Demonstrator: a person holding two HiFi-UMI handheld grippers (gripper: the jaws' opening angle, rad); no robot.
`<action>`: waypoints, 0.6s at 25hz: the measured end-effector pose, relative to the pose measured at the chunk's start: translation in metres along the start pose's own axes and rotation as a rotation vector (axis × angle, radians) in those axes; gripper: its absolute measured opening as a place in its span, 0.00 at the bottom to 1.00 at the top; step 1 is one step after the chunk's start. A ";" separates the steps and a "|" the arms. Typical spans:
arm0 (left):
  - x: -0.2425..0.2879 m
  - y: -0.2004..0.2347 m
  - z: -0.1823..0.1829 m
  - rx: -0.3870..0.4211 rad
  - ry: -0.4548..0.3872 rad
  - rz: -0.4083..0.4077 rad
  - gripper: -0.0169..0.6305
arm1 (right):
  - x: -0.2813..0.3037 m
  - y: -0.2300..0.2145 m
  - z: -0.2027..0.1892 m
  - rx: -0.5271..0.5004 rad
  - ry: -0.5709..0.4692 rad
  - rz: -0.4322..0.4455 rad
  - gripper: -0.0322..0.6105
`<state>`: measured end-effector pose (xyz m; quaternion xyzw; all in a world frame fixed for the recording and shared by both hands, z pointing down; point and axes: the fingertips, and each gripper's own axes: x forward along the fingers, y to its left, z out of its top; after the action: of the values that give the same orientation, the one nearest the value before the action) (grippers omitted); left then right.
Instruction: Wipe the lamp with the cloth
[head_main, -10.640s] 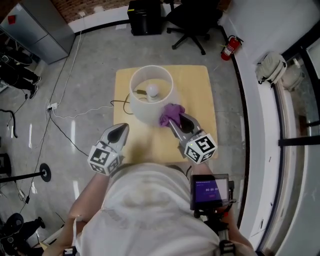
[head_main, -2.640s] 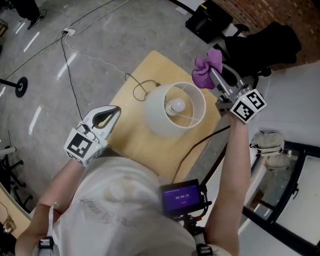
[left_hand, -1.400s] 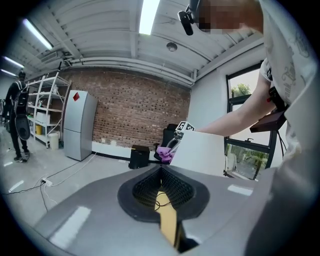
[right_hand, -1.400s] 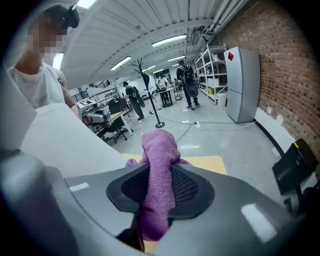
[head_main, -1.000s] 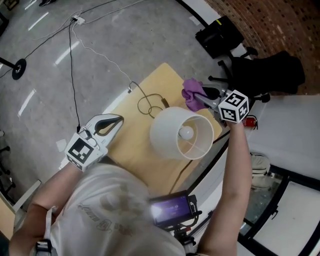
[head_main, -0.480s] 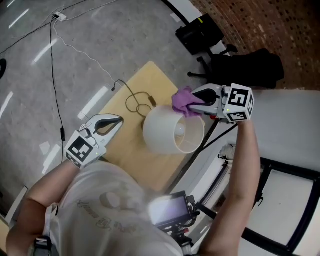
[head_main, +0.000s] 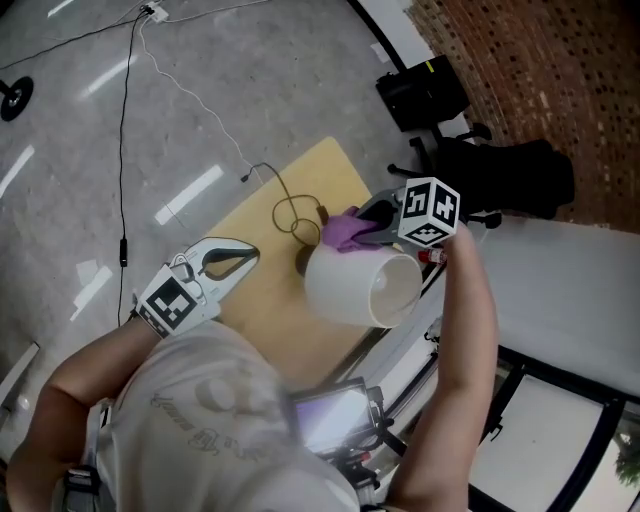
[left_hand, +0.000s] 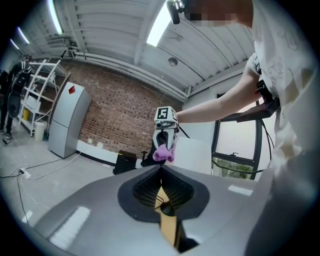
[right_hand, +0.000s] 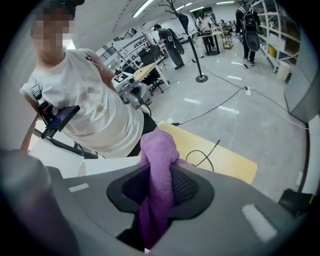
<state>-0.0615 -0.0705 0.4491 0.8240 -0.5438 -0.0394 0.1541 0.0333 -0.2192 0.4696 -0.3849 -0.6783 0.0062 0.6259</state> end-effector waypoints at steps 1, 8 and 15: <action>-0.003 0.003 0.000 -0.006 -0.002 0.017 0.03 | 0.006 -0.005 -0.001 -0.005 0.027 0.009 0.23; -0.020 0.019 -0.005 -0.031 -0.002 0.084 0.03 | 0.045 -0.033 -0.010 -0.024 0.163 0.001 0.24; -0.022 0.021 -0.005 -0.029 -0.003 0.088 0.03 | 0.045 -0.050 -0.004 -0.091 0.197 -0.118 0.24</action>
<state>-0.0872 -0.0570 0.4581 0.7968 -0.5793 -0.0419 0.1668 0.0146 -0.2331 0.5330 -0.3711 -0.6344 -0.0994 0.6708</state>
